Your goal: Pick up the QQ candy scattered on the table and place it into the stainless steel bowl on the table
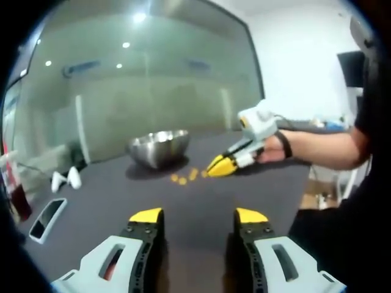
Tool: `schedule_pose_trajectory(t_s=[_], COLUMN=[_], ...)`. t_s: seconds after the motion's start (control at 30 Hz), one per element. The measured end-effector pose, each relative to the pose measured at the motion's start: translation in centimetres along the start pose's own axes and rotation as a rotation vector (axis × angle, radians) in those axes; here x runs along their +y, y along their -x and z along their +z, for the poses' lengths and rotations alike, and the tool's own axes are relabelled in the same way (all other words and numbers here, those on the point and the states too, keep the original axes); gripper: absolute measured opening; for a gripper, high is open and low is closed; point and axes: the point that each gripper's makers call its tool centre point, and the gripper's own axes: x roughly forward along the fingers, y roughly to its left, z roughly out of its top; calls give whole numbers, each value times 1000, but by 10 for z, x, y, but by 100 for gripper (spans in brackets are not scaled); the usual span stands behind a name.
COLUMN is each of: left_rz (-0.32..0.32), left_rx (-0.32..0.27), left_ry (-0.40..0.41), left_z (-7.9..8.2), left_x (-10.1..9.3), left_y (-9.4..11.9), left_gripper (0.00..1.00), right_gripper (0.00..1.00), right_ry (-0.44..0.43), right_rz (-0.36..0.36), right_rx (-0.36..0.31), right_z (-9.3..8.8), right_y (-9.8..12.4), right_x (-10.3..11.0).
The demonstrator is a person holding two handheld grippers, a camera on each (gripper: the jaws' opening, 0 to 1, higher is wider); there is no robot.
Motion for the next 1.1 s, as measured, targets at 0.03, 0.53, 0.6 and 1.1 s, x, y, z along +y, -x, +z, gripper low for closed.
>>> schedule_pose_trajectory(t_s=[0.03,0.53,0.6,1.1], left_rz=[-2,-5,-6,-17], left_rx=[0,-1,0,4], left_ry=[1,-5,-6,-15], left_z=[0,1,1,1], left_x=[0,-3,-3,-8], left_y=[0,2,2,2], left_gripper=[47,47,47,47], right_gripper=[10,10,10,10], right_ry=[3,-47,-49,-69], right_rz=[-1,-227,-267,-377], right_rx=[0,-148,-153,-310], right_z=[0,33,36,102], right_y=[0,36,39,37], right_x=[0,-31,-37,-66])
